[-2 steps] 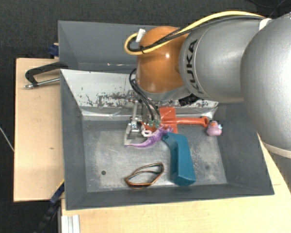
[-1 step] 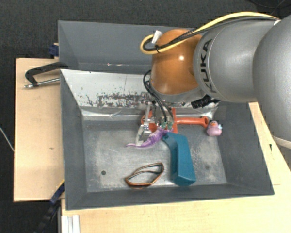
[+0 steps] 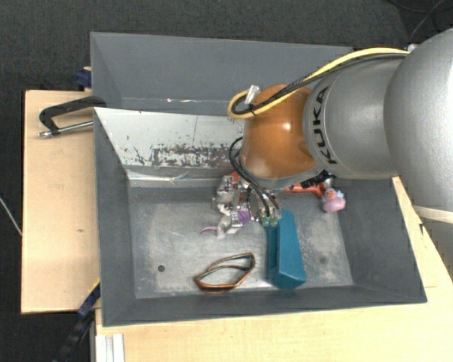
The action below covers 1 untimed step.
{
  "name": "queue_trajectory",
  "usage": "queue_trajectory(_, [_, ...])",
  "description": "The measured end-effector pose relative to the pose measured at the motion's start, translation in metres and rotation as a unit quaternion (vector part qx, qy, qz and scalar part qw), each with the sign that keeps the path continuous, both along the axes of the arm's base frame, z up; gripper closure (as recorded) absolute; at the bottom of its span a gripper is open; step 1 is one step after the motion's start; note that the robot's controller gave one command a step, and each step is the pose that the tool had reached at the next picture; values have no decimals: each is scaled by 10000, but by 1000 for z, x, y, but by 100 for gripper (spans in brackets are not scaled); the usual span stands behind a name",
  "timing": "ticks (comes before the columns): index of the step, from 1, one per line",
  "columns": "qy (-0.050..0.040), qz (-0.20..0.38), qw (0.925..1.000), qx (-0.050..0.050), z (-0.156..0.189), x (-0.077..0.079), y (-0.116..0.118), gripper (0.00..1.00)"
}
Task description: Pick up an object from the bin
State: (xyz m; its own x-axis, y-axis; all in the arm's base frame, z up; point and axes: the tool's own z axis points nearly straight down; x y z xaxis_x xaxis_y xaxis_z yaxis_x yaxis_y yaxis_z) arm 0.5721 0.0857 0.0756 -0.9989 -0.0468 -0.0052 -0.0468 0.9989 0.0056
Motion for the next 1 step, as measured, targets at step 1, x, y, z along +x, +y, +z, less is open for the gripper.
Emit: queue_trajectory(1, [1, 0, 10000, 1, 0, 0, 0, 100])
